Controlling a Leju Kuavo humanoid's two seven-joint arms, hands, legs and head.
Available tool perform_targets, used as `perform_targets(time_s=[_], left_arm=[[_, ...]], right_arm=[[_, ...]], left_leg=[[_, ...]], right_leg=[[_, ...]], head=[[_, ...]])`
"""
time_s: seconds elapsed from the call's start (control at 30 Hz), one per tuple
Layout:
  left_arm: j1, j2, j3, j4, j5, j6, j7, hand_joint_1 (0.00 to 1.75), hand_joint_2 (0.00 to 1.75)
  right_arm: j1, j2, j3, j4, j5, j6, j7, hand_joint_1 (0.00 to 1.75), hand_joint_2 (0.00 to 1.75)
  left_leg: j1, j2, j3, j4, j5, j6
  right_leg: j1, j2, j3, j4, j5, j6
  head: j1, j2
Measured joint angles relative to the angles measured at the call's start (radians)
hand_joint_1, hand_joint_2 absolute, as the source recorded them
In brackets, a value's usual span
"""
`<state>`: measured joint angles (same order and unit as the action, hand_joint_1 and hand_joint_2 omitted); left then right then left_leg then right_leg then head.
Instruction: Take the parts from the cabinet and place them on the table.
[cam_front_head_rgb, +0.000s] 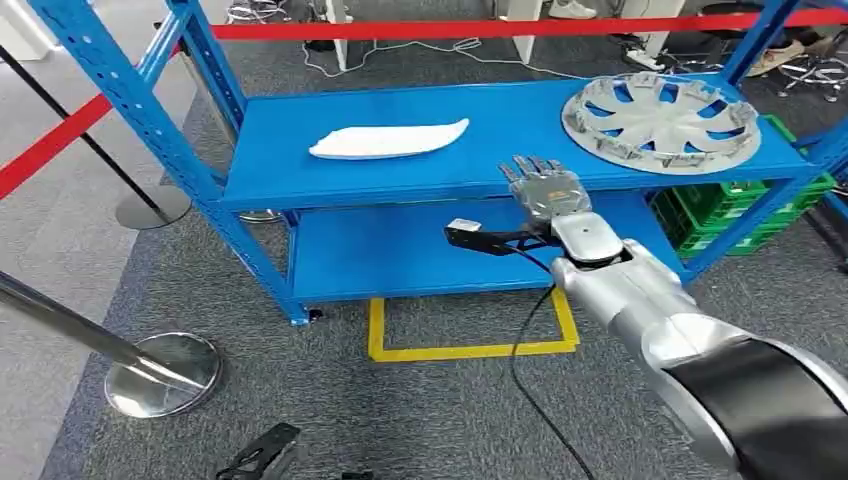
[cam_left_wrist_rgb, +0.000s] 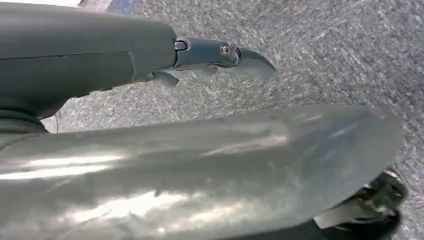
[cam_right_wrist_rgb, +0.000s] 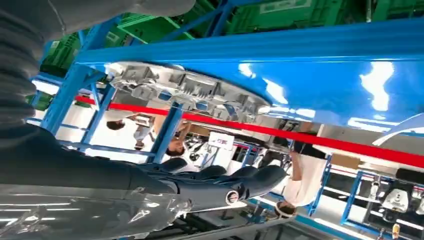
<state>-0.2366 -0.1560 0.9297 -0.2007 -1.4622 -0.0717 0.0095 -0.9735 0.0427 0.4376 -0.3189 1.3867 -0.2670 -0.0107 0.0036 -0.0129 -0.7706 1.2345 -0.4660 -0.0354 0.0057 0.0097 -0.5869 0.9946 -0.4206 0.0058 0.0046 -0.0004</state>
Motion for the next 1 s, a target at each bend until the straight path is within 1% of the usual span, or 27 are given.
perform_targets(time_s=[0.03,0.07,0.1,0.13,0.17,0.23,0.27,0.3,0.33,0.4,0.43,0.47,0.5,0.53,0.57,0.6,0.63,0.67,0.7,0.73,0.77,0.8,0.83,0.9,0.93,0.97,1.0], left_arm=[[-0.001,0.001,0.000,0.000,0.000,0.000,0.000,0.00,0.00],[-0.001,0.001,0.000,0.000,0.000,0.000,0.000,0.00,0.00],[-0.001,0.000,0.000,0.000,0.000,0.000,0.000,0.00,0.00],[-0.003,-0.002,0.000,0.000,0.000,-0.001,0.000,0.00,0.00],[-0.004,-0.002,0.000,0.000,0.000,-0.002,0.000,0.00,0.00],[-0.002,-0.001,0.000,0.000,0.000,-0.002,0.000,0.00,0.00],[-0.003,-0.002,0.000,0.000,0.000,-0.002,0.000,0.00,0.00],[-0.003,-0.002,0.000,0.000,0.000,-0.002,0.000,0.00,0.00],[-0.004,-0.002,0.000,0.000,0.000,-0.002,0.000,0.00,0.00],[-0.003,-0.002,0.000,0.000,0.000,-0.002,0.000,0.00,0.00],[-0.002,-0.002,0.000,0.000,0.000,-0.002,0.000,0.00,0.00],[0.000,-0.002,0.000,0.000,0.000,-0.002,0.000,0.00,0.00],[0.001,-0.002,0.000,0.000,0.000,-0.002,0.000,0.00,0.00],[0.002,-0.002,0.000,0.000,0.000,-0.002,0.000,0.00,0.00],[0.002,-0.002,0.000,0.000,0.000,-0.002,0.000,0.00,0.00],[0.002,-0.002,0.000,0.000,0.000,-0.002,0.000,0.00,0.00],[-0.001,-0.002,0.000,0.000,0.000,-0.002,0.000,0.00,0.00],[-0.003,0.000,0.000,0.000,0.000,-0.002,0.000,0.00,0.00],[-0.002,0.000,0.000,0.000,0.000,-0.003,0.000,0.00,0.00],[-0.002,0.000,0.000,0.000,0.000,-0.003,0.000,0.00,0.00],[-0.002,0.000,0.000,0.000,0.000,-0.003,0.000,0.00,0.00],[-0.002,0.000,0.000,0.000,-0.001,-0.003,0.000,0.00,0.00],[-0.004,0.000,0.000,0.000,-0.002,-0.003,0.000,0.00,0.00],[-0.005,0.000,0.000,0.000,-0.002,-0.003,0.000,0.00,0.00],[-0.003,-0.001,0.000,0.000,-0.002,-0.003,0.000,0.00,0.00],[0.000,-0.001,0.000,0.000,-0.002,-0.003,0.000,0.00,0.00],[0.002,-0.001,0.000,0.000,-0.001,-0.003,0.000,0.00,0.00]], right_arm=[[-0.001,0.000,0.000,0.000,0.000,0.000,0.000,0.00,1.75],[-0.003,0.000,0.000,0.000,0.000,0.000,0.000,0.00,1.75],[-0.006,0.000,0.000,0.000,0.001,0.000,0.000,0.00,1.75],[-0.011,0.000,0.000,0.000,0.001,0.001,0.000,0.00,1.75],[-0.013,0.000,0.000,0.000,0.001,0.002,0.000,0.00,1.75],[-0.012,0.000,0.000,0.000,0.001,0.002,0.000,0.00,1.75],[-0.013,0.000,0.000,0.000,0.001,0.001,0.000,0.00,1.75],[-0.015,0.000,0.000,0.000,0.001,0.001,0.000,0.00,1.75],[-0.018,0.000,0.000,0.000,0.001,0.001,0.000,0.00,1.75],[-0.011,0.000,0.002,0.000,0.001,0.002,-0.002,0.00,1.75],[-0.002,0.000,0.002,0.001,0.001,0.002,-0.002,0.00,1.75],[0.004,0.000,0.002,0.001,0.001,0.002,-0.002,0.00,1.75],[0.007,0.000,0.002,0.001,0.001,0.002,-0.002,0.00,1.75],[0.006,0.000,0.002,0.001,0.001,0.002,-0.002,0.00,1.75],[0.003,0.000,0.002,0.001,0.001,0.002,-0.002,0.00,1.75],[0.002,0.000,0.002,0.001,0.001,0.002,-0.002,0.00,1.75],[-0.001,0.000,0.002,0.001,0.001,0.002,-0.002,0.00,1.75],[-0.001,0.002,0.003,0.000,0.001,0.003,-0.004,0.00,1.75],[0.004,0.002,0.003,0.000,0.002,0.003,-0.004,0.00,1.75],[0.004,0.002,0.003,0.000,0.002,0.002,-0.005,0.00,1.75],[0.003,0.002,0.003,0.000,0.002,0.002,-0.004,0.00,1.75],[0.000,0.002,0.003,0.000,0.002,0.002,-0.002,0.00,1.75],[-0.005,0.002,0.003,0.000,0.002,0.002,-0.003,0.00,1.75],[-0.003,0.003,0.003,0.000,0.002,0.002,-0.003,0.00,1.75],[0.001,0.003,0.003,0.000,0.002,0.002,-0.003,0.00,1.75],[0.005,0.003,0.003,0.000,0.002,0.002,-0.003,0.00,1.75],[0.007,0.003,0.003,0.000,0.002,0.002,-0.003,0.00,1.75]], left_leg=[[0.000,0.000,0.026,-0.071,0.053,0.000],[0.001,0.002,0.061,-0.153,0.109,0.000],[0.001,0.005,0.088,-0.222,0.150,0.000],[-0.002,0.006,0.103,-0.265,0.099,0.011],[-0.004,0.005,0.104,-0.253,0.110,0.022],[-0.005,0.004,0.107,-0.256,0.106,0.037],[-0.001,0.004,0.117,-0.257,0.107,0.045],[-0.001,0.002,0.123,-0.257,0.103,0.050],[-0.001,0.001,0.129,-0.257,0.098,0.056],[-0.002,0.001,0.139,-0.257,0.085,0.059],[-0.002,0.001,0.146,-0.257,0.079,0.059],[-0.002,-0.001,0.154,-0.257,0.072,0.059],[-0.001,-0.004,0.164,-0.257,0.064,0.056],[-0.001,-0.005,0.175,-0.256,0.056,0.053],[-0.001,-0.006,0.189,-0.256,0.047,0.049],[-0.002,-0.006,0.196,-0.256,0.040,0.042],[-0.005,-0.006,0.199,-0.252,0.034,0.035],[-0.006,-0.006,0.194,-0.254,0.030,0.031],[-0.006,-0.006,0.198,-0.250,0.029,0.026],[-0.006,-0.006,0.201,-0.249,0.026,0.022],[-0.005,-0.006,0.203,-0.248,0.020,0.017],[-0.004,0.000,0.195,-0.232,0.015,0.011],[-0.004,0.001,0.169,-0.185,-0.003,0.006],[-0.004,0.001,0.072,-0.029,-0.056,0.001],[-0.004,0.001,0.028,0.030,-0.071,0.001],[-0.004,0.001,-0.001,0.052,-0.066,0.004],[-0.006,0.001,-0.006,0.042,-0.048,0.007]], right_leg=[[-0.002,0.000,0.011,0.001,-0.008,0.004],[-0.004,0.000,0.023,0.001,-0.016,0.007],[-0.004,0.000,0.030,0.000,-0.025,0.013],[-0.001,0.001,0.031,0.007,-0.032,0.020],[0.000,0.001,0.029,0.001,-0.036,0.025],[0.000,0.000,0.040,0.002,-0.039,0.034],[0.000,0.000,0.038,0.004,-0.047,0.040],[-0.001,-0.002,0.025,0.034,-0.055,0.043],[-0.002,-0.002,-0.010,0.100,-0.073,0.044],[-0.002,-0.001,-0.110,0.264,-0.129,0.047],[-0.002,-0.002,-0.147,0.313,-0.145,0.049],[-0.003,-0.002,-0.166,0.319,-0.138,0.050],[-0.005,-0.002,-0.165,0.283,-0.104,0.051],[-0.007,-0.002,-0.143,0.210,-0.047,0.051],[-0.009,-0.003,-0.106,0.110,0.022,0.052],[-0.013,-0.004,-0.080,0.034,0.074,0.055],[-0.009,-0.003,-0.070,0.008,0.037,0.053],[-0.006,-0.002,-0.060,0.011,0.028,0.034],[-0.006,-0.001,-0.062,0.009,0.041,0.028],[-0.006,-0.001,-0.061,0.012,0.037,0.024],[-0.009,0.001,-0.055,0.012,0.037,0.018],[-0.009,0.002,-0.048,0.011,0.035,0.012],[-0.009,0.002,-0.044,0.011,0.031,0.006],[-0.008,0.003,-0.033,0.011,0.020,-0.001],[-0.006,0.003,-0.026,0.011,0.014,-0.002],[-0.004,0.004,-0.019,0.011,0.007,-0.002],[-0.003,0.004,-0.014,0.011,0.002,-0.002]], head=[[0.000,0.000],[0.000,0.000],[0.000,0.000],[-0.002,0.000],[-0.002,0.000],[-0.002,0.000],[-0.003,0.000],[0.002,0.000],[0.008,0.000],[0.008,0.000],[0.009,0.000],[0.010,0.000],[0.012,0.000],[0.012,0.000],[0.011,0.000],[0.013,0.000],[0.013,0.000],[0.012,0.000],[0.013,0.000],[0.012,0.000],[0.013,0.000],[0.012,0.000],[0.011,0.000],[0.011,0.000],[0.011,0.000],[0.012,0.000],[0.012,0.000]])
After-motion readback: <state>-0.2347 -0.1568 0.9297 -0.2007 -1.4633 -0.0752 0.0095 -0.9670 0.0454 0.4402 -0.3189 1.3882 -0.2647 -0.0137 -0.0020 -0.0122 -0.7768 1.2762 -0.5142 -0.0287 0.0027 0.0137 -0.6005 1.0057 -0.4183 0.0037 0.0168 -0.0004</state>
